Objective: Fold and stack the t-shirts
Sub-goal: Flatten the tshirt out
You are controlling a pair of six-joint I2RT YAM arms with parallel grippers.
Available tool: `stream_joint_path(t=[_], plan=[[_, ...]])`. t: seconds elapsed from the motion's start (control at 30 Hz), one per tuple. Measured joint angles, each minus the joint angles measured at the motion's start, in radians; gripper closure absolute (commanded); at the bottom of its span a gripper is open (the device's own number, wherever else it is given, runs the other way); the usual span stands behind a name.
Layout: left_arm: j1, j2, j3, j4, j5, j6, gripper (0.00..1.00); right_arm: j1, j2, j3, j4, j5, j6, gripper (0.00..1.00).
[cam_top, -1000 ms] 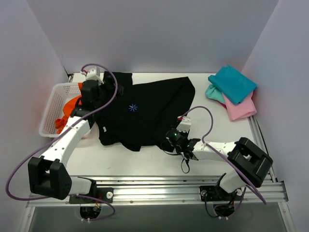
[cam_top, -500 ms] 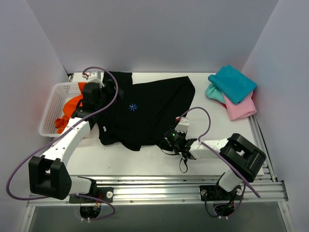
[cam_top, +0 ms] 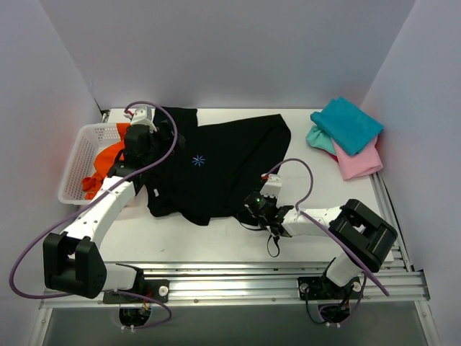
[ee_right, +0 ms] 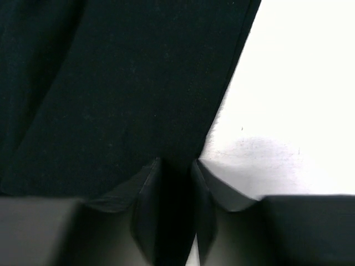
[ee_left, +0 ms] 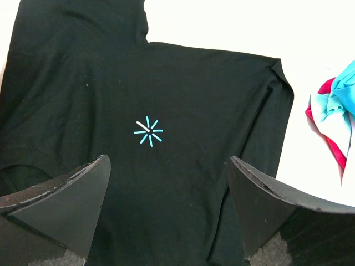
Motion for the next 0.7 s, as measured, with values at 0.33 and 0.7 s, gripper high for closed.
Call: stream_joint_path(t=[0.33, 0.7], plan=[[-0.01, 0.0, -0.007, 0.001, -0.001, 0.014, 0.05, 0.0, 0.006, 0.018, -0.013, 0.007, -0.018, 1.0], [-0.04, 0.0, -0.008, -0.01, -0.031, 0.021, 0.04, 0.0, -0.055, 0.046, -0.153, 0.091, 0.002, 1.0]])
